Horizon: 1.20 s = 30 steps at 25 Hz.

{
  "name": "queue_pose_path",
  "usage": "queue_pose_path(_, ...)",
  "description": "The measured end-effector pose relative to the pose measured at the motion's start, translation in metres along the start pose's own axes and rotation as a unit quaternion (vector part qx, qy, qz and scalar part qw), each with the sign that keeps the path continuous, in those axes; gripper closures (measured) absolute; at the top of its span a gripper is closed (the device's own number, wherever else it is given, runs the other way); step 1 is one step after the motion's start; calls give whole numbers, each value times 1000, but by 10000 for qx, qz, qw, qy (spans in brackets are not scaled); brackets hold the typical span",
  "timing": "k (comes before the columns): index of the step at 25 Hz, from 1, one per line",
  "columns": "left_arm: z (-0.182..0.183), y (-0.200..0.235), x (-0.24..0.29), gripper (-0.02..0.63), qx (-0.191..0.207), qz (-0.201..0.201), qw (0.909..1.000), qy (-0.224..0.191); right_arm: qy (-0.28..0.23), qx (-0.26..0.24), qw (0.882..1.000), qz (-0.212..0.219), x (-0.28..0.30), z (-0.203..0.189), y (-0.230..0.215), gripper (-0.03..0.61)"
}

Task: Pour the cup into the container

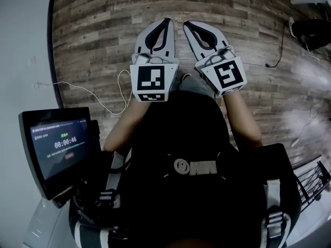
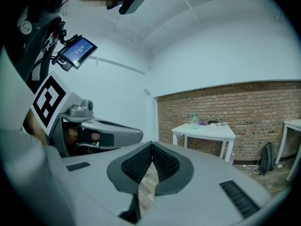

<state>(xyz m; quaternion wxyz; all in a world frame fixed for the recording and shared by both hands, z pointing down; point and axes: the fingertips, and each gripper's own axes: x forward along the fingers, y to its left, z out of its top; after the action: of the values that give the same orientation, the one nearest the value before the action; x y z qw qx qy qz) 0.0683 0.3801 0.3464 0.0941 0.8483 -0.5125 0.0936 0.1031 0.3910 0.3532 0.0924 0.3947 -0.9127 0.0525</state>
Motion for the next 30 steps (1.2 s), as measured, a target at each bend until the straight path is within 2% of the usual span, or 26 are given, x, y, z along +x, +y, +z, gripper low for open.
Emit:
queue_pose_path(6, -8, -6, -4, 614, 15, -23, 10000, 83, 10, 67, 10000, -8, -9, -5, 1, 571)
queue_pose_path(12, -33, -94, -57, 614, 215, 166, 9995, 190, -352, 221, 9991, 117, -110, -18, 16, 571)
queue_pose_path(14, -44, -109, -70, 614, 194, 228, 9991, 289, -365, 277, 9988, 194, -125, -24, 22, 571)
queue_pose_path(22, -56, -128, -102, 614, 116, 293, 9987, 388, -314, 294, 9983, 402, -146, -31, 53, 571)
queue_pose_path(30, -65, -127, -125, 614, 37, 147, 9992, 363, -146, 322, 9987, 363, -153, -39, 85, 571)
